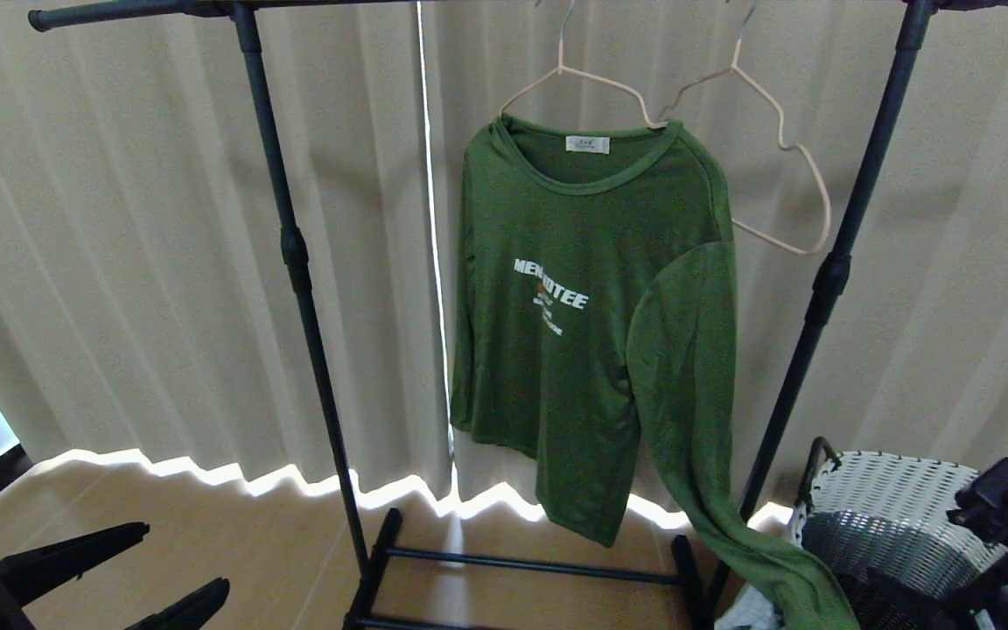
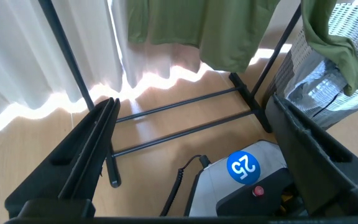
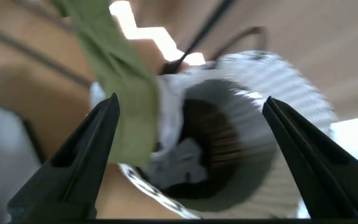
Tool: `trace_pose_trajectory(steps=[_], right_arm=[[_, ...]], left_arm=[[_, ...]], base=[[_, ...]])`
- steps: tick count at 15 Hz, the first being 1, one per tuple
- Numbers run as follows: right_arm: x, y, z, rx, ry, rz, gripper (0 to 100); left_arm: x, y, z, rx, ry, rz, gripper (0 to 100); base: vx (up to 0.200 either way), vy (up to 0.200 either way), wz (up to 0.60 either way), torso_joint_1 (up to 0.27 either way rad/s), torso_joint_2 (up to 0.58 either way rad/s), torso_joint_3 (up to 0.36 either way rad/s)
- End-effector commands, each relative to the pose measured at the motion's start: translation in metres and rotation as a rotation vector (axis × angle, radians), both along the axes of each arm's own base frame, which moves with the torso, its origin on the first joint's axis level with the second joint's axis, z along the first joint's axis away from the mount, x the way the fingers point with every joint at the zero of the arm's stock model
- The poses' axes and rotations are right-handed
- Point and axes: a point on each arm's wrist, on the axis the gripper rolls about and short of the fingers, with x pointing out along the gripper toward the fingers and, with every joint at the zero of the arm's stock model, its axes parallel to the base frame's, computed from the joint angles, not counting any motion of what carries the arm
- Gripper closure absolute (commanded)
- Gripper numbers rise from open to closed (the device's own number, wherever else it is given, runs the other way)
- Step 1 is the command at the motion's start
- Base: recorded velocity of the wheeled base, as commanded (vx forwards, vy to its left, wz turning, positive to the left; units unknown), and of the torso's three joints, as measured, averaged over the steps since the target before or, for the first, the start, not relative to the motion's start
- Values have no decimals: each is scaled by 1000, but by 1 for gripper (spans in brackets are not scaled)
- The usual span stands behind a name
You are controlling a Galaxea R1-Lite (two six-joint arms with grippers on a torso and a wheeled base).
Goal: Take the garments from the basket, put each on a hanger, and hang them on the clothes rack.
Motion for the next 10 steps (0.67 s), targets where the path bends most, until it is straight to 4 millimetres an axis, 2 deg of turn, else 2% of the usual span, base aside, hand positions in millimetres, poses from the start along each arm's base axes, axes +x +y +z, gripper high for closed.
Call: trace_pose_trajectory(steps=[1,3,7,10], right_arm=[[49,12,-26,26,187,98,0],[72,21,-41,22,235,134,0],[96,39,-64,14,282,198,0],[111,41,-68,17,278,199,0]], left_arm=[[0,0,0,0,-1,-3,0],[0,0,0,-1,0,-4,0],[0,0,-1,0,4,-7,0],[0,0,-1,0,2,-7,0]], base=[[0,0,0,0,0,0],[0,0,0,0,0,0],[0,0,0,0,0,0],[0,0,0,0,0,0]])
